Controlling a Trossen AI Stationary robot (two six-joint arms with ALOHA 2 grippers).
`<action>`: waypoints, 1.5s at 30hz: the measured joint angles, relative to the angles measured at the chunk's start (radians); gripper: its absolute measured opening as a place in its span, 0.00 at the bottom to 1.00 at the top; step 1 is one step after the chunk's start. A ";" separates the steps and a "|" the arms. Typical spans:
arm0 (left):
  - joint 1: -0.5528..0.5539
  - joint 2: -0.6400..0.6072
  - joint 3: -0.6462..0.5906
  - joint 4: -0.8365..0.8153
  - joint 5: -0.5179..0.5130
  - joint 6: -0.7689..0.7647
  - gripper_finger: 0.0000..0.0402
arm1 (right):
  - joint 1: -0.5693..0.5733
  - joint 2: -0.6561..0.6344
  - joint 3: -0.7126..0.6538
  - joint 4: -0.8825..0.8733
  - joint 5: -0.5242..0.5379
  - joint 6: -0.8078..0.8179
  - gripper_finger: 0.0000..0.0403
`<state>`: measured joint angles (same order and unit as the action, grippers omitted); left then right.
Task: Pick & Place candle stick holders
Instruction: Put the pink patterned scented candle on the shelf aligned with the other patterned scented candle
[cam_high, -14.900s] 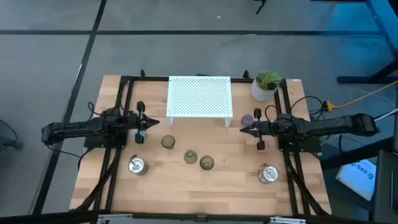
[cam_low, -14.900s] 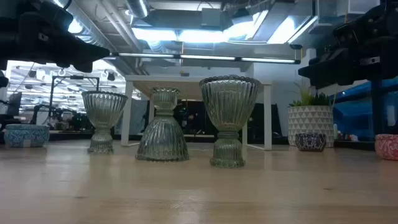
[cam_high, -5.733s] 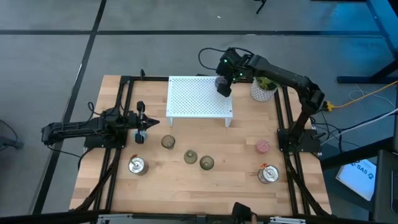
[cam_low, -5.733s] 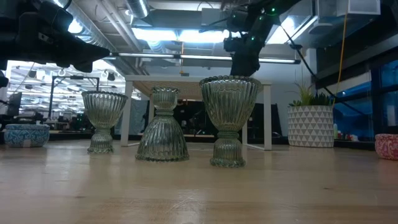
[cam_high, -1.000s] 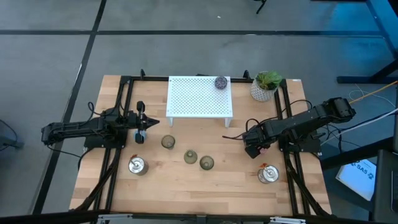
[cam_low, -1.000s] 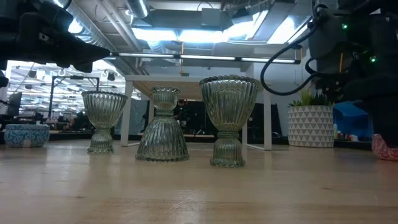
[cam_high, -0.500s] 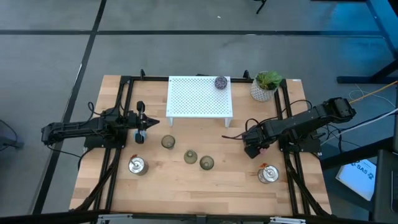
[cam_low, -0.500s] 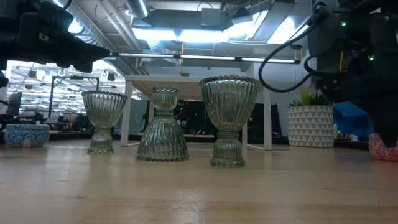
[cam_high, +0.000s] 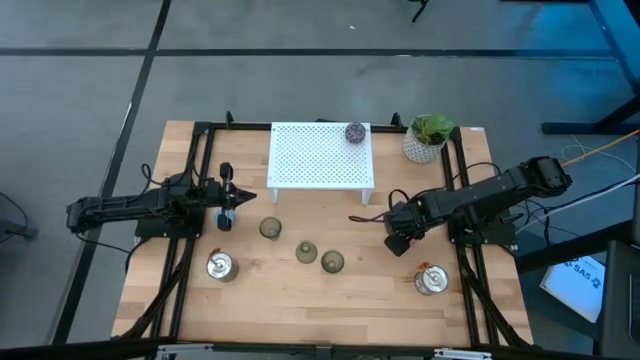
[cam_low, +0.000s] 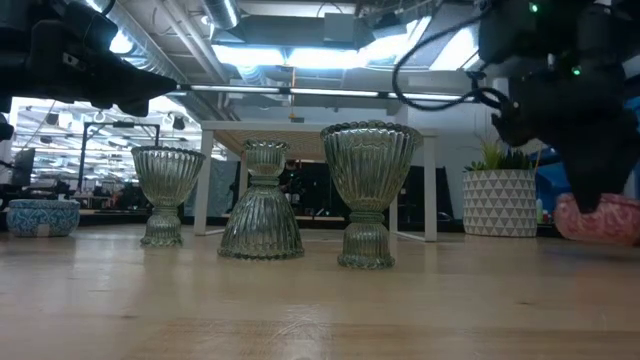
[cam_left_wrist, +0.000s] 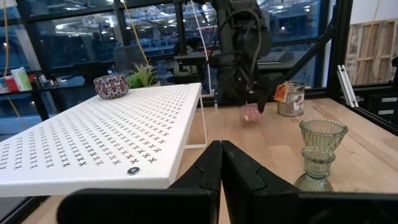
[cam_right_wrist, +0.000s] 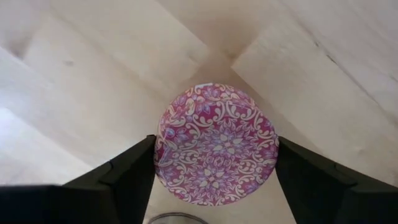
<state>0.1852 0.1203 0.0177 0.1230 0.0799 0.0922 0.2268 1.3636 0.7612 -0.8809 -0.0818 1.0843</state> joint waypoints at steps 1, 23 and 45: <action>0.000 0.000 0.000 0.000 0.000 0.000 0.00 | 0.000 0.000 0.009 0.000 0.000 -0.001 0.72; 0.000 0.000 0.000 0.000 0.000 0.000 0.00 | -0.034 0.000 0.362 -0.080 0.003 -0.223 0.72; 0.000 0.000 0.000 0.000 0.000 0.000 0.00 | -0.351 0.077 0.803 -0.186 0.119 -0.633 0.72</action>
<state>0.1850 0.1200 0.0176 0.1229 0.0799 0.0925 -0.1245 1.4403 1.5639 -1.0673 0.0376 0.4518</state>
